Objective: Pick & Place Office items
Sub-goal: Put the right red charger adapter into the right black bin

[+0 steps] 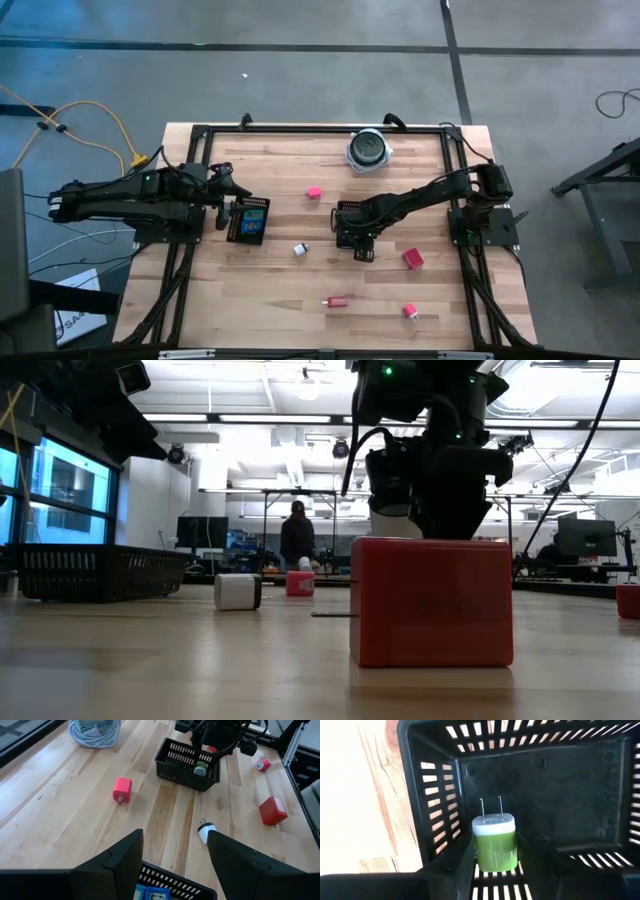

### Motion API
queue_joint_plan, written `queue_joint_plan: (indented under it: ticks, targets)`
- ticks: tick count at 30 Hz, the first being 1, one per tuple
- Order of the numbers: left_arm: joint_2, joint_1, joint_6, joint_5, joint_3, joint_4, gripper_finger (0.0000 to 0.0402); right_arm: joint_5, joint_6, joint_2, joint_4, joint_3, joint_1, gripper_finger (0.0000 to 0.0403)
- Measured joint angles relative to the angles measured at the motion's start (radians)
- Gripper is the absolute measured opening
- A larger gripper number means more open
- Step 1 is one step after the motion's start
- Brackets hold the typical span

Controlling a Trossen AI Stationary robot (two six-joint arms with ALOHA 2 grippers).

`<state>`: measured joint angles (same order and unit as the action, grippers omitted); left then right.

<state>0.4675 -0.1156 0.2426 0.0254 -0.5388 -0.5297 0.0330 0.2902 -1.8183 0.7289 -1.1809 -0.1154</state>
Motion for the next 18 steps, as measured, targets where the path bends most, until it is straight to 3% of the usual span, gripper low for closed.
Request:
queue_joint_plan:
  ticks: [11, 18]
  targets:
    - [0.000, 0.000, 0.000, 0.000, 0.000, 0.000, 0.0216, 0.005, -0.004, 0.003, -0.002, 0.000, 0.009, 0.0140]
    - [0.000, 0.000, 0.000, 0.000, 0.000, 0.000, 0.0216, 0.076, -0.007, 0.013, -0.009, 0.000, 0.043, 0.0141]
